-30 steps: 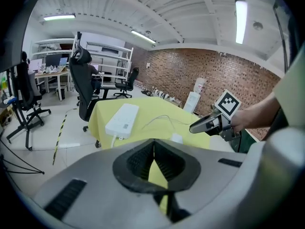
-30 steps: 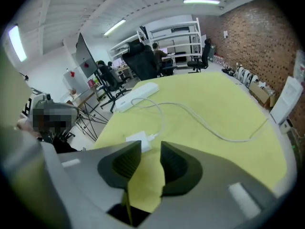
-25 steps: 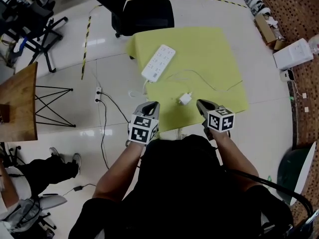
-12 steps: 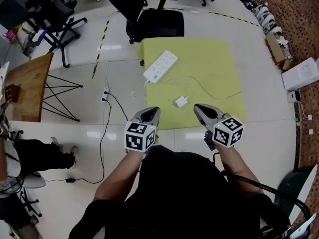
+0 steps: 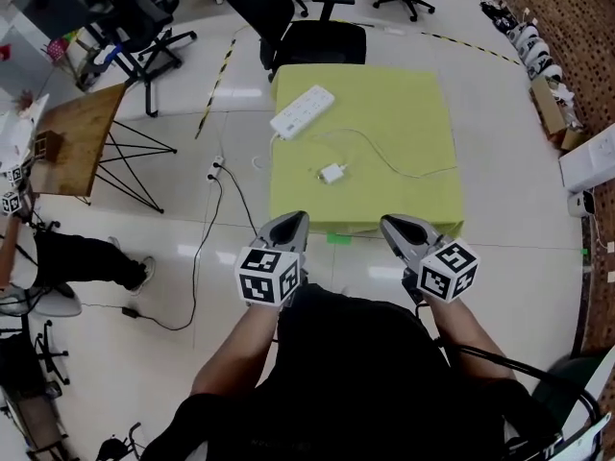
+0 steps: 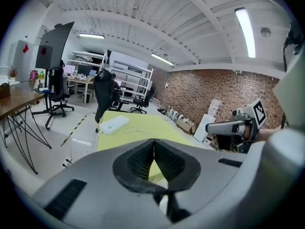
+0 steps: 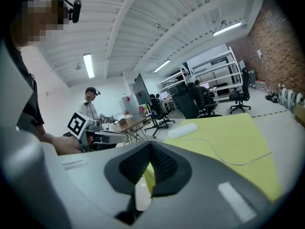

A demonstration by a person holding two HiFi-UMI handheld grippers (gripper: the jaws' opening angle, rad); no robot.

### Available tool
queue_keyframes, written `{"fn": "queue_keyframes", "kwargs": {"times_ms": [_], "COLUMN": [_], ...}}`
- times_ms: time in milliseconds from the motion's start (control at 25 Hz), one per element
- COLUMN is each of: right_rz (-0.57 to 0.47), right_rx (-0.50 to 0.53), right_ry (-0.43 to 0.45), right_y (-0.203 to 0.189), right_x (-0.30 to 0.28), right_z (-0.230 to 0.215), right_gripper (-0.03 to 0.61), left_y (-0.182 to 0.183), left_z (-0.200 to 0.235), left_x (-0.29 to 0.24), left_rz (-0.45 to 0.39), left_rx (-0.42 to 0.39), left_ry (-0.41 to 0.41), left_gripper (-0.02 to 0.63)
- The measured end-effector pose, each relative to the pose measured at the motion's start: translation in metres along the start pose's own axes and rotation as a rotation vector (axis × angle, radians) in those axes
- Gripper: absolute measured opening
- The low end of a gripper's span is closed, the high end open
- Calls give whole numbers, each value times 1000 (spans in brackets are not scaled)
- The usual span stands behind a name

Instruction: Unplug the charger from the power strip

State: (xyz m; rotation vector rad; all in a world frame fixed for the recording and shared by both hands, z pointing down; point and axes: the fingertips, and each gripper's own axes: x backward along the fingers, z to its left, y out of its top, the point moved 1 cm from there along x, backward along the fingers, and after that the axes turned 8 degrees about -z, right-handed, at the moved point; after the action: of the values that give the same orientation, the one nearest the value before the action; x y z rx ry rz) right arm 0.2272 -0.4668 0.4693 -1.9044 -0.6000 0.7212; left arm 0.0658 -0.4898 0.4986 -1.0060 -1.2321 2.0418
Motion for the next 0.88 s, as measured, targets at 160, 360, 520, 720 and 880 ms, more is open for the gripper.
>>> {"fn": "queue_keyframes", "kwargs": {"times_ms": [160,360,520,720,880], "right_rz": [6,-13,-20,-36,-35], "right_rx": [-28,-28,-24,-8,-13], "right_ry": [52,83,86,78,79], "right_y": [-11,-8,-7,-5,-4], "right_x": [14,18,19,17,19], "right_z": [1,7,15,14,16], "right_gripper": [2,2,2,0,0], "left_y": [-8,-21,-26,-12,-4], "left_z": [-21,-26,-32,-37,-39], "left_x": [21,36,41,38,39], "left_rz": [-12,13,48,20,10], "left_rx": [-14,7,0,-41,-46], "left_ry": [38,78,65,56,58], "left_gripper": [8,8,8,8,8]}}
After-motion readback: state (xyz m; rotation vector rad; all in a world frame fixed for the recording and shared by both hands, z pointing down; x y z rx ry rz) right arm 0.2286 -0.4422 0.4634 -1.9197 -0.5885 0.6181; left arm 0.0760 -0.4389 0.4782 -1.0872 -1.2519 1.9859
